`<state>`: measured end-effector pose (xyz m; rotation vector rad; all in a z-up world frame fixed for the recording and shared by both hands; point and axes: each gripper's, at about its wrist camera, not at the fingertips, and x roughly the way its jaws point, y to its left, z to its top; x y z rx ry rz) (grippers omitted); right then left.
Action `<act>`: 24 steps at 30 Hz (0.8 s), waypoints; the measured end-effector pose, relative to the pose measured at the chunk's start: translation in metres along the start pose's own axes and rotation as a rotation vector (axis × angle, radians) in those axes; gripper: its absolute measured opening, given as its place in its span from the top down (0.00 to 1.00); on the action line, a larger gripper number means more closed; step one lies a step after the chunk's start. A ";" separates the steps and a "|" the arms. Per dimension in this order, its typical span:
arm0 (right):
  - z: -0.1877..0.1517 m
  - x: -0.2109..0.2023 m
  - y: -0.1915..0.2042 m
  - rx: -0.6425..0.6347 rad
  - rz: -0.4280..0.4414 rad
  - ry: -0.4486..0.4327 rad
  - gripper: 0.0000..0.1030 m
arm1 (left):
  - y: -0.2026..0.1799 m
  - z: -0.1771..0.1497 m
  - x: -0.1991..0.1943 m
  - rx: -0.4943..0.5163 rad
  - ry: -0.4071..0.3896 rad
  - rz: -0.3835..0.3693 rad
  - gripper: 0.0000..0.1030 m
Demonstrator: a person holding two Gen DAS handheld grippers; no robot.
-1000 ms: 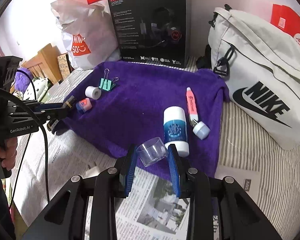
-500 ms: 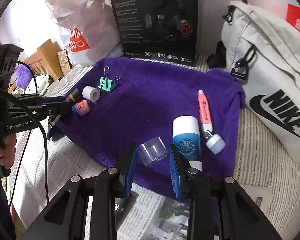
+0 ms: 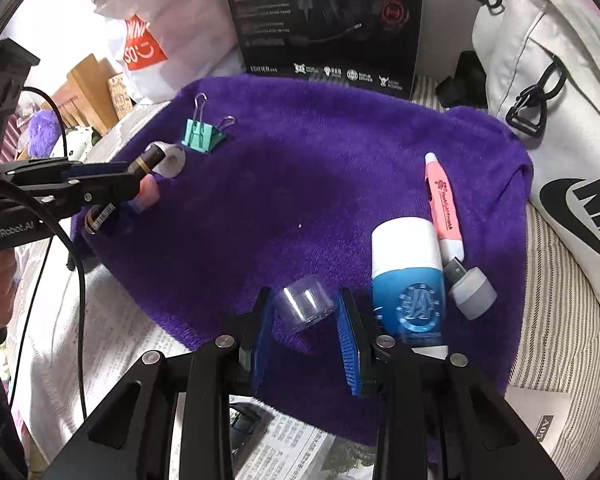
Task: Organize rigid objects
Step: 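Lower the clear cap onto the towel while the left tool lowers the box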
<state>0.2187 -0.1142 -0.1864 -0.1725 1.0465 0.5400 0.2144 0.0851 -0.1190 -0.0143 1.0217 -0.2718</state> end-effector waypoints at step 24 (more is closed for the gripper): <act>-0.004 -0.008 -0.005 0.014 0.024 -0.002 0.49 | 0.003 0.016 0.041 -0.007 0.065 -0.010 0.78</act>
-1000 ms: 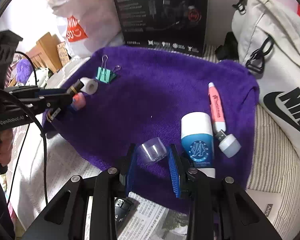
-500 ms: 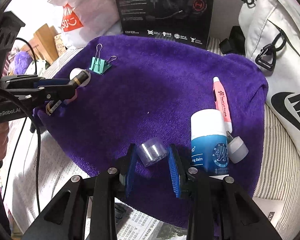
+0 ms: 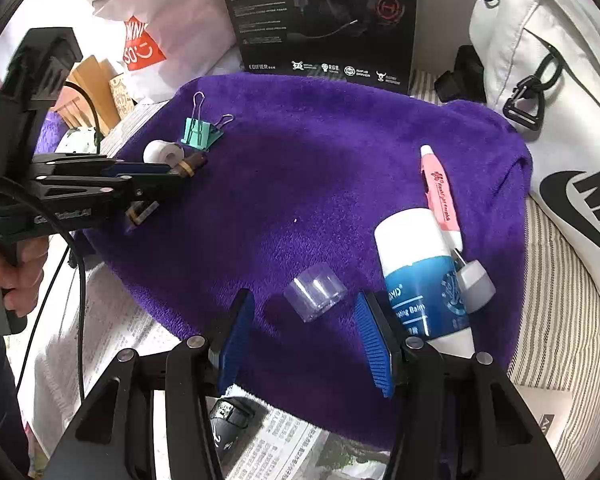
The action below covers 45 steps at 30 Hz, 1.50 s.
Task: Organize rigid objects
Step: 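Lower the clear cap onto the towel while the left tool lowers the box, then open the left tool to release the box and move toward the white plug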
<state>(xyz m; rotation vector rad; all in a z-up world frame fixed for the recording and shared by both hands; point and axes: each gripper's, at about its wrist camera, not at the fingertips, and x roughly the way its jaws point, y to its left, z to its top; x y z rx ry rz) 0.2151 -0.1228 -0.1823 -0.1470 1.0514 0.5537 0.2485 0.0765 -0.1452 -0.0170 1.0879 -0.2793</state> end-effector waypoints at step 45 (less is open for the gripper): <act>-0.063 -0.097 -0.024 0.162 -0.061 -0.071 0.44 | -0.085 -0.058 -0.067 0.127 -0.021 0.040 0.58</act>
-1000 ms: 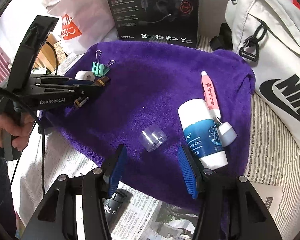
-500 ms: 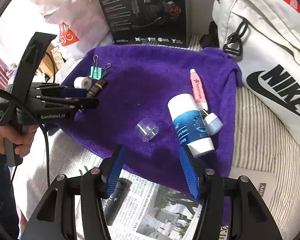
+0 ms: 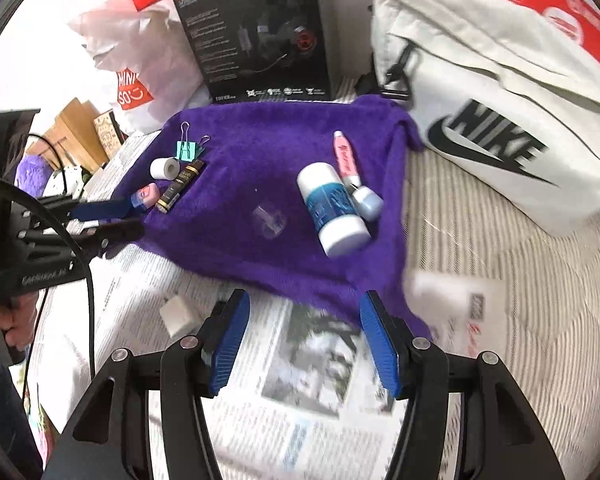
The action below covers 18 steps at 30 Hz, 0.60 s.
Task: Organize rigid objects
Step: 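Open the left tool to release the box and move toward the white plug, then grasp the white plug adapter with the left tool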
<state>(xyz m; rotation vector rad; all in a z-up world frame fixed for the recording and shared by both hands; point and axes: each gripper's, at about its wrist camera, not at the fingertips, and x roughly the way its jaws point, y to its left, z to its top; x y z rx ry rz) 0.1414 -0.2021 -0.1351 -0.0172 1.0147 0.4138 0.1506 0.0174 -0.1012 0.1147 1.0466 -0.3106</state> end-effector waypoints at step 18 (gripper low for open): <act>-0.064 -0.042 -0.032 0.111 -0.039 -0.027 0.42 | -0.046 -0.035 0.043 0.073 0.094 -0.052 0.52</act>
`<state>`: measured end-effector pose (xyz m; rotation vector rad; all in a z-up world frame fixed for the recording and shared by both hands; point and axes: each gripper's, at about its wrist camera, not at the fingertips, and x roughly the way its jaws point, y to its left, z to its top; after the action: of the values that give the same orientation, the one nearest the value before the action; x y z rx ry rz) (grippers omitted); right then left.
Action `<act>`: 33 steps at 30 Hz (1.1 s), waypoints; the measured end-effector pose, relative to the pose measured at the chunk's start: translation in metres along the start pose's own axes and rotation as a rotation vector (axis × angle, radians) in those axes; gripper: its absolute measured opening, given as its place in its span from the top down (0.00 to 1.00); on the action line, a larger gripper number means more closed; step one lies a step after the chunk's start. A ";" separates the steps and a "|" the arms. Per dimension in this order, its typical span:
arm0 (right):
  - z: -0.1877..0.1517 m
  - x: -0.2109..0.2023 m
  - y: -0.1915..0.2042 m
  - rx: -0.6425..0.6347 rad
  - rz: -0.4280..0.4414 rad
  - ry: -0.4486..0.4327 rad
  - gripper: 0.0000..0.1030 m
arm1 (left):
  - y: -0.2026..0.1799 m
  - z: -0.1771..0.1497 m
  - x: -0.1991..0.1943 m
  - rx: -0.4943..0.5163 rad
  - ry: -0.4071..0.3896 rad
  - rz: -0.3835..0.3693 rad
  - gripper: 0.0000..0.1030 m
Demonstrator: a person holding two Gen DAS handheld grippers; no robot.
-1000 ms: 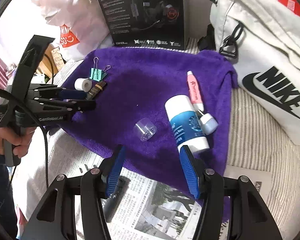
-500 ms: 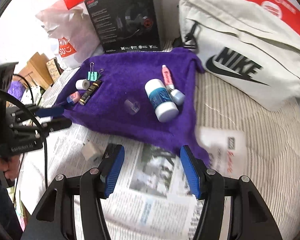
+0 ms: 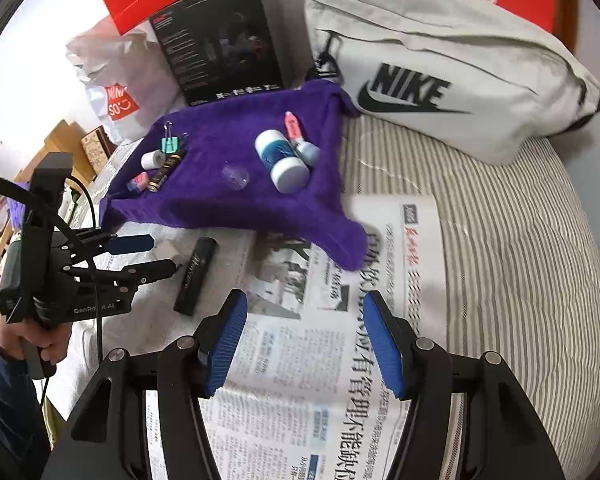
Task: Organize rigid objects
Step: 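Grasp the white plug adapter with the left tool, then lift the white plug with the left tool while the right tool moves to the black Horizon tube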
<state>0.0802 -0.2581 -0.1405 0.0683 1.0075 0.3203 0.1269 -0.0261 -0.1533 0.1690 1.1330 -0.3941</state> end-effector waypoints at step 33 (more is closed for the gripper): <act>0.003 0.074 0.063 -0.072 0.067 0.128 0.42 | 0.084 -0.061 -0.022 -0.133 -0.048 0.116 0.60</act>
<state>0.1050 -0.1764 -0.1866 0.0169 1.1216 0.4264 0.0997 0.0760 -0.1645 0.1078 1.0924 -0.2177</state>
